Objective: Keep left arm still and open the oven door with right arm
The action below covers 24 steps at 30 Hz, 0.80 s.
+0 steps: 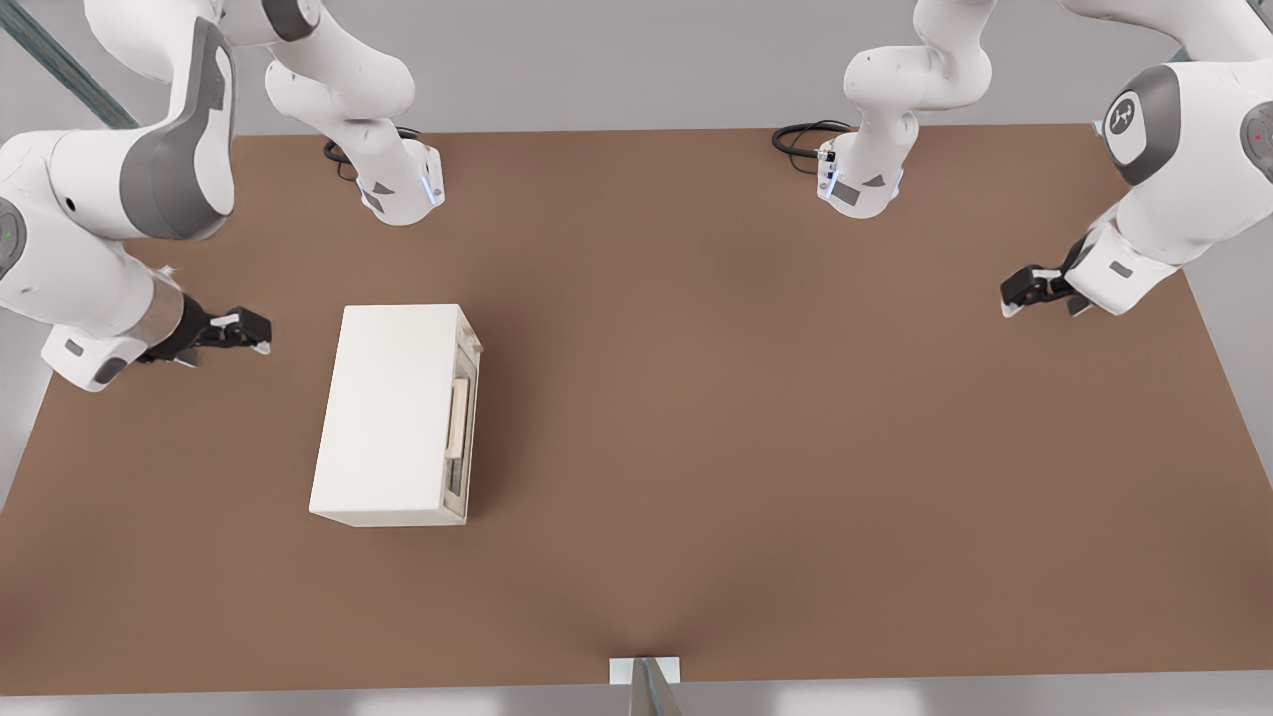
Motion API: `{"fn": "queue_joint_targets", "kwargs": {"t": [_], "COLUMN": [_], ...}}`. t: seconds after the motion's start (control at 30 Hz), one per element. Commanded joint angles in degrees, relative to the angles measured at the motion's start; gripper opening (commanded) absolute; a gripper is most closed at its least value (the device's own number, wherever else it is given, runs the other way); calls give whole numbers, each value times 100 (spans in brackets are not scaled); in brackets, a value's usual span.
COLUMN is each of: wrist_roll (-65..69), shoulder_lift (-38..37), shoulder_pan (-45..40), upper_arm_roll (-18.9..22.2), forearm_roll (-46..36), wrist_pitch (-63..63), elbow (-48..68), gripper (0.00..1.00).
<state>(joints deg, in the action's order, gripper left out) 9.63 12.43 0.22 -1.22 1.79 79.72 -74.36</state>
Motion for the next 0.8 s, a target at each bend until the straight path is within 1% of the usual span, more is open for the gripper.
{"fn": "queue_joint_targets", "kwargs": {"t": [0.0, 0.07, 0.1, 0.13, 0.17, 0.2, 0.23, 0.27, 0.3, 0.33, 0.37, 0.4, 0.43, 0.47, 0.5, 0.6, 0.63, 0.67, 0.77], "wrist_roll": [1094, 1067, 1086, 470, 330, 250, -127, -567, -1454, -1648, -2008, -2413, -2842, -3432, -3626, -4355, -4680, -4804, -5103], "shoulder_lift": [13, 92, 224, 654, 874, 1103, 1208, 1437, 1718, 1929, 2114, 2228, 2395, 2580, 2817, 3177, 3327, 3397, 3547], "shoulder_pan": [4, 162, 496, 1092, 1726, 2069, 2420, 2780, 3124, 3291, 3642, 3836, 3941, 4038, 4047, 4109, 4170, 4205, 4240], "upper_arm_roll": [-2, -80, -98, -107, -89, -81, -63, -72, -72, -89, -28, -28, -19, -10, -10, 34, 218, 306, 315], "forearm_roll": [15, 32, 129, 620, 2008, 2317, 2405, 3160, 3460, 3487, 3583, 4057, 4181, 4190, 4216, 4365, 4374, 4374, 4313], "wrist_pitch": [158, 140, 61, 114, 149, 87, -290, -667, -1459, -1451, -1451, -1275, -1196, -1143, -1117, -1091, -941, -871, -950], "elbow": [1, 1, -8, 159, 299, 431, 440, 511, 668, 861, 1038, 1038, 1125, 1161, 1336, 1433, 1433, 1433, 1433], "gripper": [100, 100, 100, 95, 21, 27, 23, 0, 0, 0, 0, 0, 0, 0, 0, 0, 0, 0, 0]}}
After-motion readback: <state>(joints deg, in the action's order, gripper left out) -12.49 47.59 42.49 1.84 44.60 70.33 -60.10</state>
